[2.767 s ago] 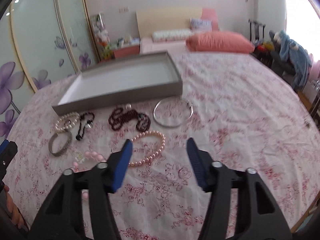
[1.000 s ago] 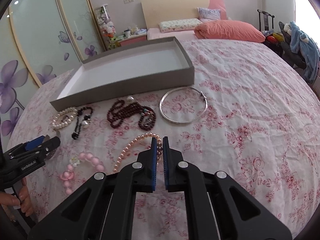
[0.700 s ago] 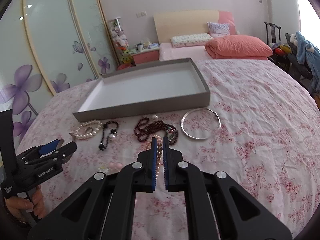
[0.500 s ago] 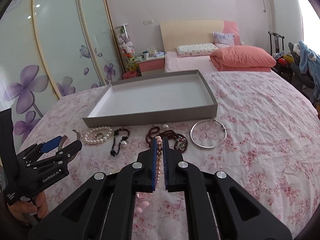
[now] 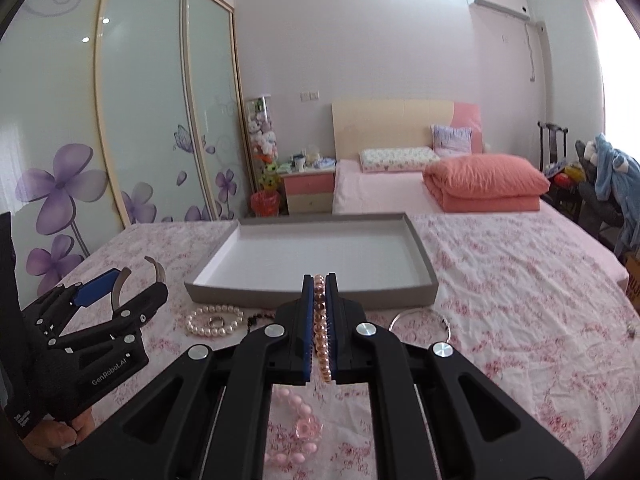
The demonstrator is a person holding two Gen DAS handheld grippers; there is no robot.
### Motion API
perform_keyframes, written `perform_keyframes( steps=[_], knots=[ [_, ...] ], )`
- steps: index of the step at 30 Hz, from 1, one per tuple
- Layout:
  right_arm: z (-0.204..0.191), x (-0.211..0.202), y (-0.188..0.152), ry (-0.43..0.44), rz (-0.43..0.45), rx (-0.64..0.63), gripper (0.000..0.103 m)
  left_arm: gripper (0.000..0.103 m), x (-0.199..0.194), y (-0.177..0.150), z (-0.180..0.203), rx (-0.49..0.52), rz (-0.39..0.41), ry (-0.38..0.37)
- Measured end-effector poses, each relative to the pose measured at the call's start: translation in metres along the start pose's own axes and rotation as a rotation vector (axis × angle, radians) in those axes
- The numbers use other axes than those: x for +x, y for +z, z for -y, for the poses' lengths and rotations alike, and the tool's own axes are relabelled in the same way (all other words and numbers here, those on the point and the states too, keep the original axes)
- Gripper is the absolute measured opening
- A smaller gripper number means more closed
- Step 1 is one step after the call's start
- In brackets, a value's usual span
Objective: Organize jewelry
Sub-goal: 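Drop the cuff in the tray with the left gripper while the right drops the pearls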
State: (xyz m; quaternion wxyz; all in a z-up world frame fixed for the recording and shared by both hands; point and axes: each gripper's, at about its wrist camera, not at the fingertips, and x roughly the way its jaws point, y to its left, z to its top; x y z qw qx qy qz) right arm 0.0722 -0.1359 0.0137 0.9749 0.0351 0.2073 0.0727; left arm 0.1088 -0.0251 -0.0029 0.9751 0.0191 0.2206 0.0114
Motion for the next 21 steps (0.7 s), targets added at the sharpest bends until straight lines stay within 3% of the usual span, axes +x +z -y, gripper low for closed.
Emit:
perform_keyframes(
  steps=[7,21],
  knots=[
    [-0.004,-0.01,0.018,-0.033,0.117,-0.024,0.007,0.065,-0.002,0.012,0.002,-0.001,0.044,0.018],
    [-0.002,0.009,0.05,-0.066,0.198,-0.038,0.007,0.065,0.03,0.046,0.008,0.01,0.081,0.034]
  ],
)
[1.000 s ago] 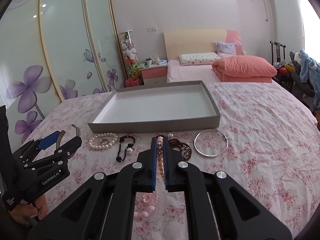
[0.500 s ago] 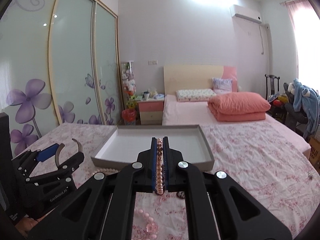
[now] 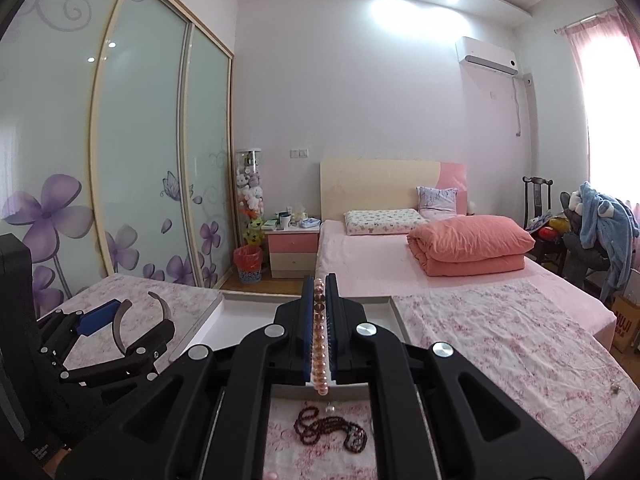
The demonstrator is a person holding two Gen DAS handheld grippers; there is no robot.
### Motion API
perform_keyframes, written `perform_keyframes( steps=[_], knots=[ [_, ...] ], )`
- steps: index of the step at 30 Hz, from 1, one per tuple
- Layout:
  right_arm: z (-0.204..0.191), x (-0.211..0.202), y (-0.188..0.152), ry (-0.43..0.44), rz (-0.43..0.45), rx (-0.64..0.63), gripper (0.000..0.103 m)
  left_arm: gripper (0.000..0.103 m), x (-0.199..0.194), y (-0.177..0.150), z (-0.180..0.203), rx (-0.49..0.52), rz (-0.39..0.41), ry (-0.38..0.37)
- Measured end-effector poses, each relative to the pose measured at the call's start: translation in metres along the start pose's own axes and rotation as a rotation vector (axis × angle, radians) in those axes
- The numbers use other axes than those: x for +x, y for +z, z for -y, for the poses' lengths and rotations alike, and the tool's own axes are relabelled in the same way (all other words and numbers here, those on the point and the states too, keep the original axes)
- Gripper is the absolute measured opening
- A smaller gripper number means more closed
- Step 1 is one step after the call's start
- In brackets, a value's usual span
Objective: Organize jewelry
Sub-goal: 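Drop the cuff in the tray with the left gripper while the right drops the pearls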
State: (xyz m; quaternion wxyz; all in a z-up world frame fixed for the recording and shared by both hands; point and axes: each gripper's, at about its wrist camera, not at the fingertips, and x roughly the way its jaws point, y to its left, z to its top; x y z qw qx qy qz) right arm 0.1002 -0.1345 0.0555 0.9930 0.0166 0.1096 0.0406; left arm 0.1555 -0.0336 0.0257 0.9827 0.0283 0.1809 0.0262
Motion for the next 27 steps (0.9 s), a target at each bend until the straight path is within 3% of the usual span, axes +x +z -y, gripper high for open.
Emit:
perform_keyframes(
  steps=[7,16,23,27],
  knots=[
    [0.008,0.045,0.001,-0.003,-0.047,0.045,0.007,0.065,0.051,0.01,0.007,0.016,-0.027,0.003],
    [0.013,0.131,-0.018,0.027,-0.238,0.084,0.007,0.065,0.149,0.005,0.005,-0.013,-0.237,-0.051],
    [0.012,0.186,-0.029,0.052,-0.383,0.109,0.007,0.065,0.203,0.002,0.008,0.013,-0.327,-0.051],
    [0.024,0.182,-0.025,0.05,-0.37,0.147,0.013,0.066,0.21,0.008,0.005,-0.008,-0.306,-0.05]
  ],
)
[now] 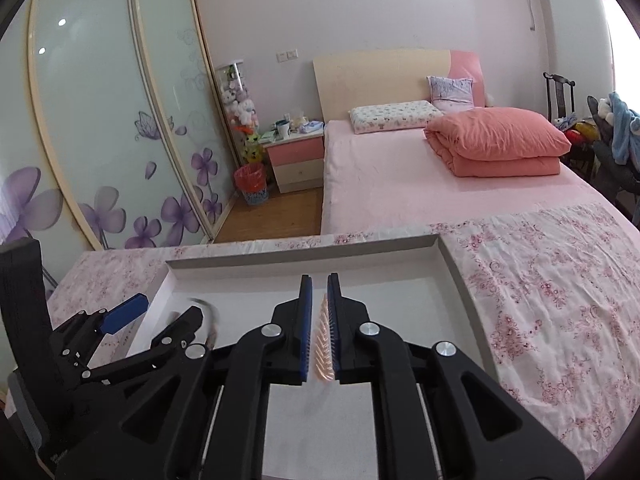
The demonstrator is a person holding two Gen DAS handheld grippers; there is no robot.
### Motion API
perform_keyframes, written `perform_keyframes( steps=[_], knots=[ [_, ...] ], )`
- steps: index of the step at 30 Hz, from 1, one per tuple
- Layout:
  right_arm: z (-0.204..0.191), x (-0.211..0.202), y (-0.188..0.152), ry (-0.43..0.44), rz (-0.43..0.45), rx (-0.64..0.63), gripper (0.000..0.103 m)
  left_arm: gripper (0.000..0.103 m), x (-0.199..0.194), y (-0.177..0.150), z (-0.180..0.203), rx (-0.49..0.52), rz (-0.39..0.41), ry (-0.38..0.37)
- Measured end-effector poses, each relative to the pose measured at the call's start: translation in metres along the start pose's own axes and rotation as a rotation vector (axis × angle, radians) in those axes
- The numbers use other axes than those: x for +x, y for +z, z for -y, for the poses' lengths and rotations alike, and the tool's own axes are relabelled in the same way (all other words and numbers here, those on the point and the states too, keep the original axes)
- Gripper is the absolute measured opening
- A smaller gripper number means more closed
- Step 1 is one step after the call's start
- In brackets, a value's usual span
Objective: Organize jewelry
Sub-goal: 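Drop the cuff in the tray with the left gripper while the right drops the pearls, then grasp the pink bead bracelet with the right gripper while the left approaches the white pearls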
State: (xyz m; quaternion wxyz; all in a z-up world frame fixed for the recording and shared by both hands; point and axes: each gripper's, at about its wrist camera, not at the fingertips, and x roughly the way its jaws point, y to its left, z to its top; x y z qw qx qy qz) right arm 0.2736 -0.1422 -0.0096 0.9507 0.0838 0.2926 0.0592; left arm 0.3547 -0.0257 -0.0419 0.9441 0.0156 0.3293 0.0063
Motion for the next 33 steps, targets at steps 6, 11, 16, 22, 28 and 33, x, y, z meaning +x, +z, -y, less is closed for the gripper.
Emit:
perform_keyframes(
  steps=[6,11,16,22,28,33],
  knots=[
    [0.009,-0.02,-0.002,-0.026,0.046,0.023,0.024,0.067,-0.019,0.004,-0.013,-0.029,0.044,0.021],
    [0.01,-0.034,-0.002,-0.028,0.06,0.027,0.03,0.067,-0.041,0.003,-0.027,-0.047,0.071,0.05],
    [0.01,-0.055,-0.009,-0.032,0.074,0.019,0.03,0.067,-0.069,-0.01,-0.045,-0.071,0.082,0.068],
    [0.024,-0.084,-0.03,-0.066,0.054,0.011,0.034,0.069,-0.103,-0.049,-0.058,-0.074,0.066,0.06],
    [0.055,-0.096,-0.064,-0.159,-0.054,-0.003,0.037,0.071,-0.119,-0.092,-0.068,-0.051,-0.004,0.039],
    [0.078,-0.078,-0.086,-0.177,-0.191,0.043,0.037,0.072,-0.115,-0.112,-0.075,-0.057,-0.073,0.011]
  ],
)
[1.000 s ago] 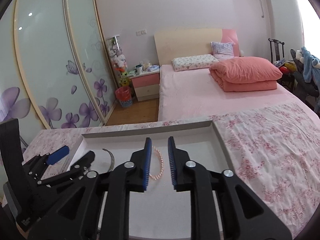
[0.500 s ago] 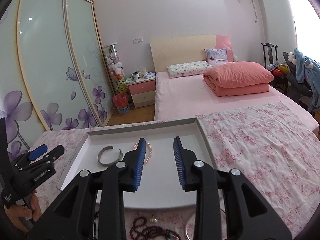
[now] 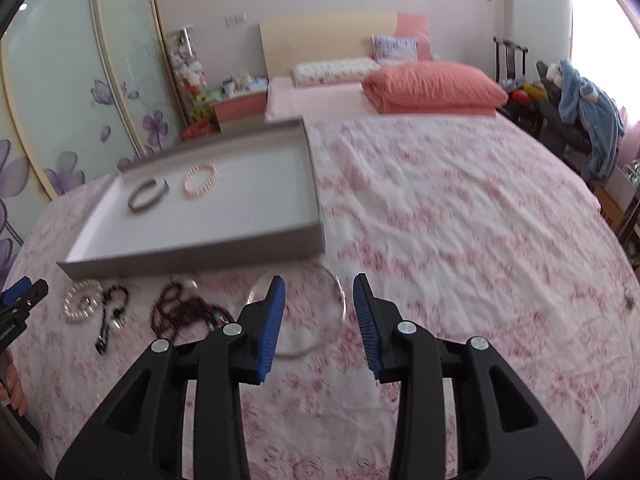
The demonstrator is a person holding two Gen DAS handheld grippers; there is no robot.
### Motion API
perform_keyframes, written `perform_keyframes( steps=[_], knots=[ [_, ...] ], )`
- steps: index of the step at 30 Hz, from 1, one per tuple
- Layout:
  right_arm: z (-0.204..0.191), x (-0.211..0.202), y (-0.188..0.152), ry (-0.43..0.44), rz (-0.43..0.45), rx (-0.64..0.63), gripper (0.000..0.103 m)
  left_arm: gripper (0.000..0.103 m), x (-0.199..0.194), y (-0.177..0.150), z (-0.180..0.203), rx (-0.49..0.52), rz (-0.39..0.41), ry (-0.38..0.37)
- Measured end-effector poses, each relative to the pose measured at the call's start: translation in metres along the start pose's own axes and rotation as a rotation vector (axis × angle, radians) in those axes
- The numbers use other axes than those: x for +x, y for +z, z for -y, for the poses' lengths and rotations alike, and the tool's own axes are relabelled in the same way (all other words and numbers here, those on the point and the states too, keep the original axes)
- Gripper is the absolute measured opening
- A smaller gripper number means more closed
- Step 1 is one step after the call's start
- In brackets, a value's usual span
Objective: Organize jewelry
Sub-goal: 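Grasp the pink bead bracelet with the right gripper while the left approaches the white pearls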
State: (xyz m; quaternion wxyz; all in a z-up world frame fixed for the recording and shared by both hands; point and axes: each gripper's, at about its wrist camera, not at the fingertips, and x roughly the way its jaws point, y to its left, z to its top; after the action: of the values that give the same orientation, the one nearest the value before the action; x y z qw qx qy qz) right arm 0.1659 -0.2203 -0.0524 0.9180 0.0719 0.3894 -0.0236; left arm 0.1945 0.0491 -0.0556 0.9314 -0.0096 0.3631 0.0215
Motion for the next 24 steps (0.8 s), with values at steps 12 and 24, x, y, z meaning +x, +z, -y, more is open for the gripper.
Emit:
perform_keyframes(
  steps=[12,24],
  knots=[
    [-0.021,-0.014,-0.037,0.198,-0.088,-0.064,0.056,0.077,-0.007,-0.015,-0.005,0.001,-0.013,-0.001],
    [-0.085,-0.03,-0.081,0.282,-0.136,-0.3,0.03,0.077,-0.009,-0.014,-0.007,-0.018,-0.01,0.014]
  ],
)
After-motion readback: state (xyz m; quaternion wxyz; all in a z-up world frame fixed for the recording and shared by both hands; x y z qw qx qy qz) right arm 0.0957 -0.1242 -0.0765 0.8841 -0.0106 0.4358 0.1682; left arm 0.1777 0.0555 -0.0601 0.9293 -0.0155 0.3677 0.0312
